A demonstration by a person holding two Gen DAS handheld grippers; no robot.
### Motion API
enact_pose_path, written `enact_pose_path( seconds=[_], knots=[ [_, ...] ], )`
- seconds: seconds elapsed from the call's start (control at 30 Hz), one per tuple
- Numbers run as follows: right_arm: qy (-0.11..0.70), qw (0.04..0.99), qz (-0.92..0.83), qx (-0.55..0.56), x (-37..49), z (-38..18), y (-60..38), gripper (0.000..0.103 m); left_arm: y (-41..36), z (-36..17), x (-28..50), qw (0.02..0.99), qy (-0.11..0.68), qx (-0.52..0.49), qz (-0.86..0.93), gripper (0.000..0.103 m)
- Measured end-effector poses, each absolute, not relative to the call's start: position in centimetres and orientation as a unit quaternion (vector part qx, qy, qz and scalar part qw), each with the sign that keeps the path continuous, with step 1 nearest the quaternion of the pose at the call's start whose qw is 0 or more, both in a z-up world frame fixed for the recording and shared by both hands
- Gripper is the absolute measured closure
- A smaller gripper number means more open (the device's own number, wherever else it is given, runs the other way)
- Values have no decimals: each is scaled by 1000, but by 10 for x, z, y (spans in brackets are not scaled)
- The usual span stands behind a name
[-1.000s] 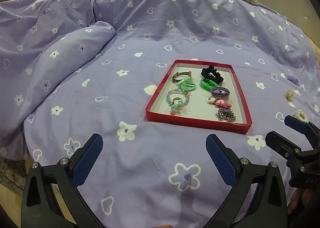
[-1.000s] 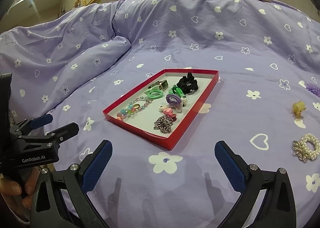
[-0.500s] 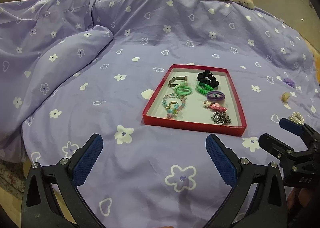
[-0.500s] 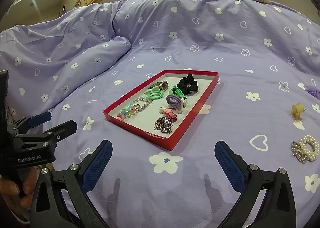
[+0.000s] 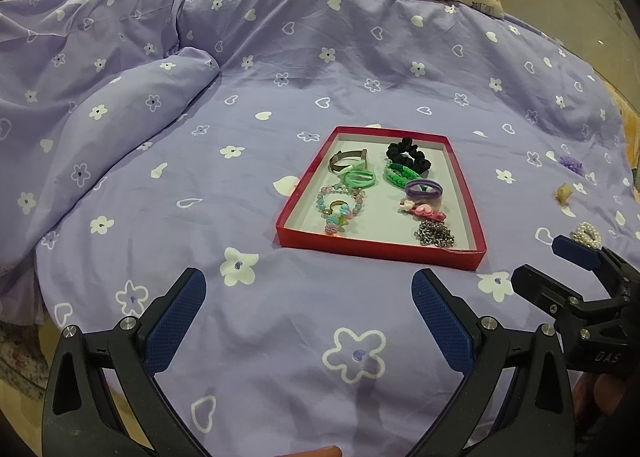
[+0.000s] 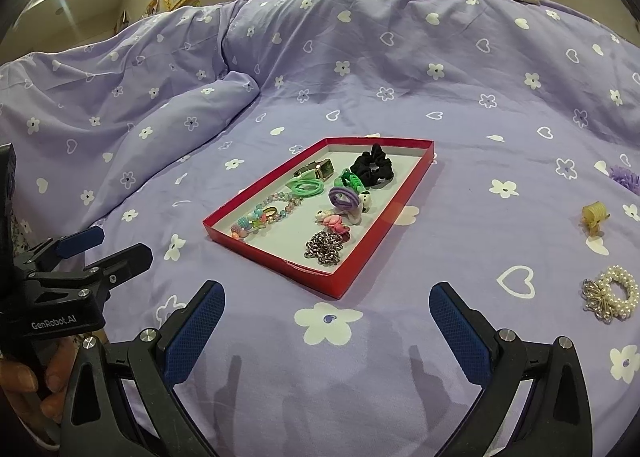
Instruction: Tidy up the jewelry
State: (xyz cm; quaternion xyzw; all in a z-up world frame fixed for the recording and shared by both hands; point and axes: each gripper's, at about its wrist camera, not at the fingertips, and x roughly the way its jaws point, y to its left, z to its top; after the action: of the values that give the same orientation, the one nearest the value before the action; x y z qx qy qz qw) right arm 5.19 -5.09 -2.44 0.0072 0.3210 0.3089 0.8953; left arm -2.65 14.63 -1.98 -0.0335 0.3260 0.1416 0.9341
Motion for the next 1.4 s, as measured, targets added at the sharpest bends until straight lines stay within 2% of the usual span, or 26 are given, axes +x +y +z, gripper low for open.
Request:
enact_pose_path(
  seconds=[1.4],
  knots=[
    [327,894,305,6,52,-28,-50,0,146,-24,-25,934,330,-29,131,0]
  ],
)
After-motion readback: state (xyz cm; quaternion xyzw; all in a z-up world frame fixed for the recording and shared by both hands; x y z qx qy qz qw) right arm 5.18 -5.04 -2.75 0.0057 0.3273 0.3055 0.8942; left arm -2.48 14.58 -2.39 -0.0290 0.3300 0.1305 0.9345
